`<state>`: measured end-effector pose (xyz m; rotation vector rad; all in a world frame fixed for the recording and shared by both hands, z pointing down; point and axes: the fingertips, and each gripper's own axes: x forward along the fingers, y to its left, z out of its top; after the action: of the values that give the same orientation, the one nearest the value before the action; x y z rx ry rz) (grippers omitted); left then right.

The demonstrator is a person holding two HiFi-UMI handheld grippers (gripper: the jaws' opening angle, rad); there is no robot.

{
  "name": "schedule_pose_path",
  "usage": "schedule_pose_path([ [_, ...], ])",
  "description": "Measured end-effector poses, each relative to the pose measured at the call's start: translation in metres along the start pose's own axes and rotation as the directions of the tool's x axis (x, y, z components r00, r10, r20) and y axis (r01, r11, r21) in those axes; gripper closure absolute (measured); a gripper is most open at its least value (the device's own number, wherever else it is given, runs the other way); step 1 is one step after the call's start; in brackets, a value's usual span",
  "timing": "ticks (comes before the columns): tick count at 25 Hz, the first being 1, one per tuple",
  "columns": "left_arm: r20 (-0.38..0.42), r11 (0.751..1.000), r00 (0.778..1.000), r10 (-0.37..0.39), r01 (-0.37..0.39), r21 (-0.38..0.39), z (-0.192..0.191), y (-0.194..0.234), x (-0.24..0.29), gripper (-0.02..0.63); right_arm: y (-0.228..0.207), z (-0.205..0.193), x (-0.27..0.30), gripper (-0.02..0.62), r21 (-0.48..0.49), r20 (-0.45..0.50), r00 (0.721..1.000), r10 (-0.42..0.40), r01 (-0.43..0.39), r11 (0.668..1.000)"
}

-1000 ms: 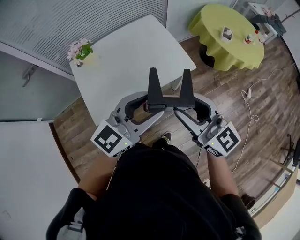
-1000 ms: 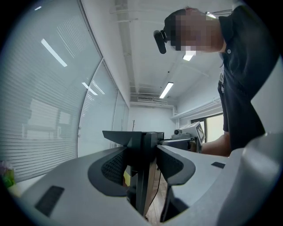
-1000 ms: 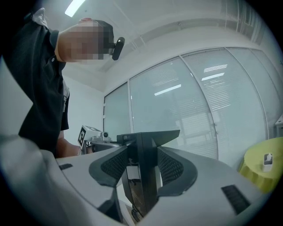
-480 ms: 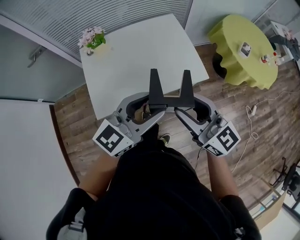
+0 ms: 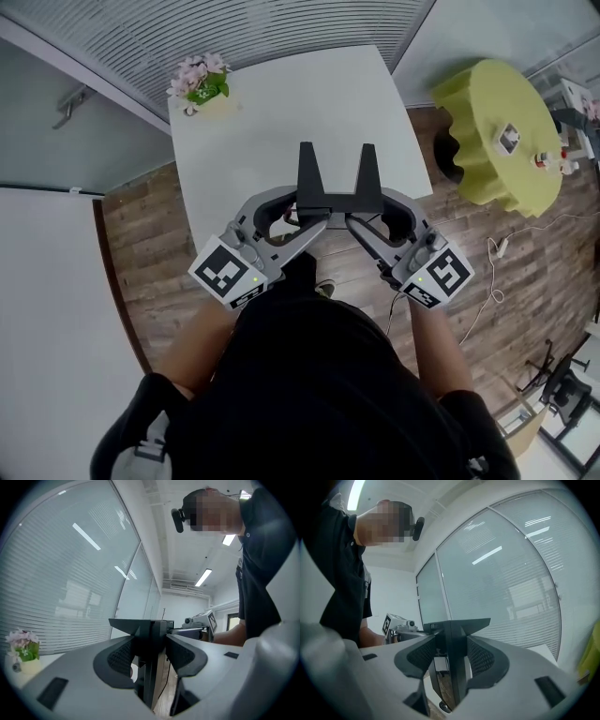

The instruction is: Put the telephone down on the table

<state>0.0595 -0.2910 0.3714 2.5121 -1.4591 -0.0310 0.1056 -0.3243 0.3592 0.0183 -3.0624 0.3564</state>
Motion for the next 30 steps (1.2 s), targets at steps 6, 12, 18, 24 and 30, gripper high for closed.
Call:
schedule_pose_path([
  [6,-0.02,0.998,1.0,0.025,-0.026,-0.052,-0.01,0.051,0.003,0.394,-0.03,-0.014,0.042,0.368,0.049,-0.041,0.999,0.016,-0.014,0.999],
  [12,-0.04,0.993,0.998,0.05,-0.054,-0.102,-0.017,0.093,0.001,0.394,-0.051,-0.025,0.08,0.368,0.107,-0.082,0.996,0.042,-0.033,0.994],
  [18,-0.07,0.97,0.994,0.087,-0.1,-0.222,-0.042,0.129,0.007,0.394,-0.078,-0.049,0.108,0.368,0.19,-0.156,0.983,0.091,-0.061,0.98],
  [24,-0.13,0.931,0.984,0.123,-0.16,-0.329,-0.077,0.165,0.023,0.394,-0.116,-0.086,0.131,0.368,0.314,-0.232,0.962,0.141,-0.063,0.947],
  [30,-0.165,0.878,0.973,0.163,-0.219,-0.425,-0.109,0.197,0.039,0.396,-0.15,-0.119,0.151,0.368,0.396,-0.291,0.937,0.195,-0.067,0.916],
])
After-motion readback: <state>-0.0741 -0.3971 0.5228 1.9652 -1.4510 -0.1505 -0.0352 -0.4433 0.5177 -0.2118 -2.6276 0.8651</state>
